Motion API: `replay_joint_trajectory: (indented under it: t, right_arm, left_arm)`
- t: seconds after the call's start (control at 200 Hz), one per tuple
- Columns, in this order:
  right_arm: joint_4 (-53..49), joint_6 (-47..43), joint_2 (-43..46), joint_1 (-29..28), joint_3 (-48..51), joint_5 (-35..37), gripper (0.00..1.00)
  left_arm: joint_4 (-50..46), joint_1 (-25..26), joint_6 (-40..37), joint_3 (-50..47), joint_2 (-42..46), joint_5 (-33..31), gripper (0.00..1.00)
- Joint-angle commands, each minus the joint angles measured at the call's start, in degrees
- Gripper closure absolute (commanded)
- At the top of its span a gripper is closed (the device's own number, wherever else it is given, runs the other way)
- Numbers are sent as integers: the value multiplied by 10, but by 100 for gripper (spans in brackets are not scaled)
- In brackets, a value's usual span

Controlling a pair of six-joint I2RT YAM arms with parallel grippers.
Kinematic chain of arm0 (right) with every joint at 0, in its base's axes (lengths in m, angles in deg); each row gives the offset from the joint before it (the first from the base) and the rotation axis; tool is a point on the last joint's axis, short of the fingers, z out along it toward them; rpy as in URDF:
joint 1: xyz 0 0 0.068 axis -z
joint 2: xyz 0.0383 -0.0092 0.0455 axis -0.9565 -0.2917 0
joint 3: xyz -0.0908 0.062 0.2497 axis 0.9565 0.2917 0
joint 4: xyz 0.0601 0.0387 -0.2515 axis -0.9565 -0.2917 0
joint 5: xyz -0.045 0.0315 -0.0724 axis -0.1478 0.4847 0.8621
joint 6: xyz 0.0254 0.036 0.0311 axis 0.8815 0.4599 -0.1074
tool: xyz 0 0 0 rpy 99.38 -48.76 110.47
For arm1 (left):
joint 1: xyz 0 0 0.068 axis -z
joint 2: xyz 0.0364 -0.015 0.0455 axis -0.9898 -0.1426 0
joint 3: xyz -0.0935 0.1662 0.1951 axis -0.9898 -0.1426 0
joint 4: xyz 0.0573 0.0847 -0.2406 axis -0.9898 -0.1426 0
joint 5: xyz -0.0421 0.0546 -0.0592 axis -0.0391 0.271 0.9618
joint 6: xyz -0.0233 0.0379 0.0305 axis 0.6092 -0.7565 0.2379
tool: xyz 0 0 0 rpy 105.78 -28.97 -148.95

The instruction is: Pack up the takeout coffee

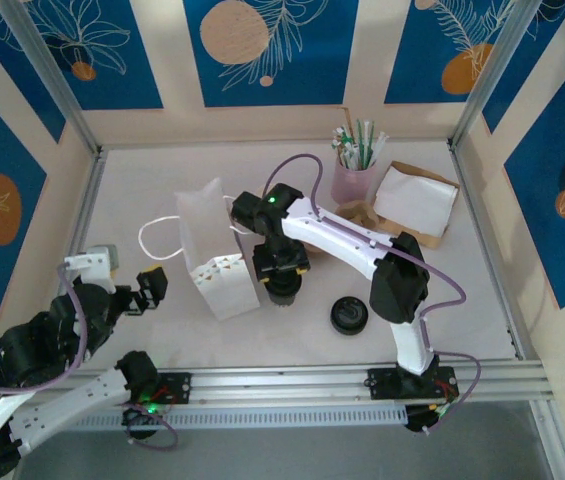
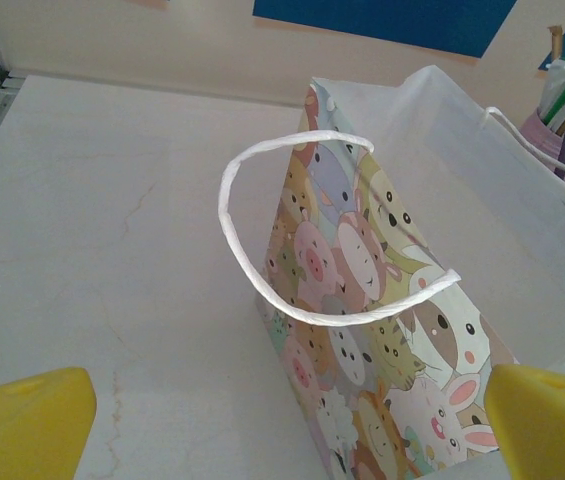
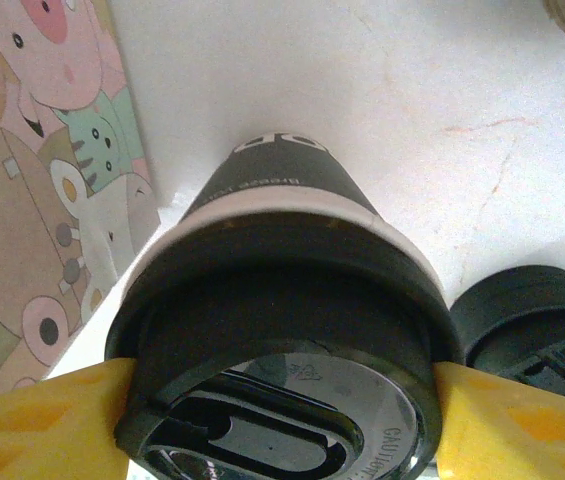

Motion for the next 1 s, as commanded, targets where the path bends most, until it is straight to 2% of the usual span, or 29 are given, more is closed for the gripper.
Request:
replay_joint_trajectory:
  t: [0.0,0.415,0.995]
  right_arm:
    - [15,-2,6,2,13,-14,30]
    - [23,1,19,12,54,-13,30]
    - [-4,-1,25,8,23,18,30]
  left_arm:
    - [11,4,-15,0,-8,-8,0]
    - [23,4,-17,0,-20,-2,0]
    - [29,4,-19,2,-28,0,0]
